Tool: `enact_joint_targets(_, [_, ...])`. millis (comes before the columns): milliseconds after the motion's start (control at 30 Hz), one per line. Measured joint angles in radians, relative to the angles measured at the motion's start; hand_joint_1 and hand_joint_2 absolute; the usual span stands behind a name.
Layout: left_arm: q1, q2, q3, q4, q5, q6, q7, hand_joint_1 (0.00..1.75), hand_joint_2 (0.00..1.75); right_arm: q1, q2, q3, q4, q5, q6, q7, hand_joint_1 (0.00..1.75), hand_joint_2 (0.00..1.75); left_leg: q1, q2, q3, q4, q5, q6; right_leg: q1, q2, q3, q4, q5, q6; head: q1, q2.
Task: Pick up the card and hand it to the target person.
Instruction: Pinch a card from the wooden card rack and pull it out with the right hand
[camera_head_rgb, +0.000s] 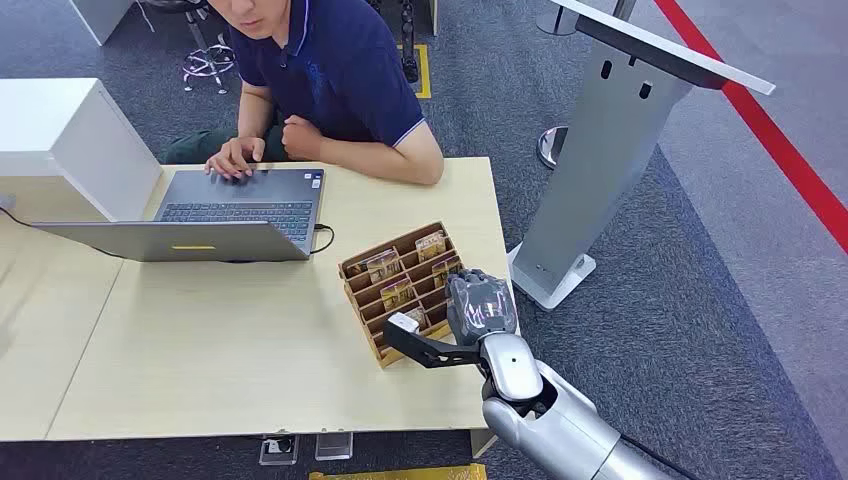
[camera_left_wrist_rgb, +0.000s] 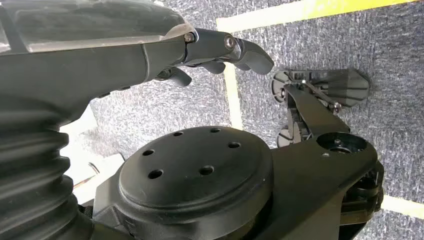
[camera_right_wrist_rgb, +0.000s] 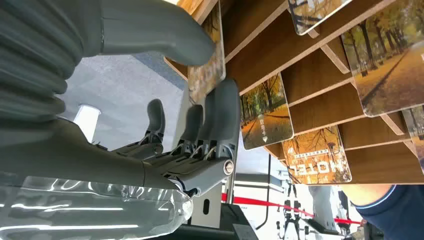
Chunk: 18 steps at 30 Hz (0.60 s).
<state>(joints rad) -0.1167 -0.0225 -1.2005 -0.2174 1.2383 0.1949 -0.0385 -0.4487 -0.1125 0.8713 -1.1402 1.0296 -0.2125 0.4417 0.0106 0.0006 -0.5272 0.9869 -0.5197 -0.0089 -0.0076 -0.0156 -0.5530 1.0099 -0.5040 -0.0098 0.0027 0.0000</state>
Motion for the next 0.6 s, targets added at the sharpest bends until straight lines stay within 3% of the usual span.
enact_joint_targets(600, [0.0,0.0,0.0,0.0,0.0,0.0,0.0,0.0,1.75,0.0,0.0,0.001,0.0,0.0,-0.001,0.0,1.66,1.75,0.0,0.0,0.0,0.0,0.0,0.0,0.0,0.0,0.0,0.0,0.0,0.0,0.0,0.0])
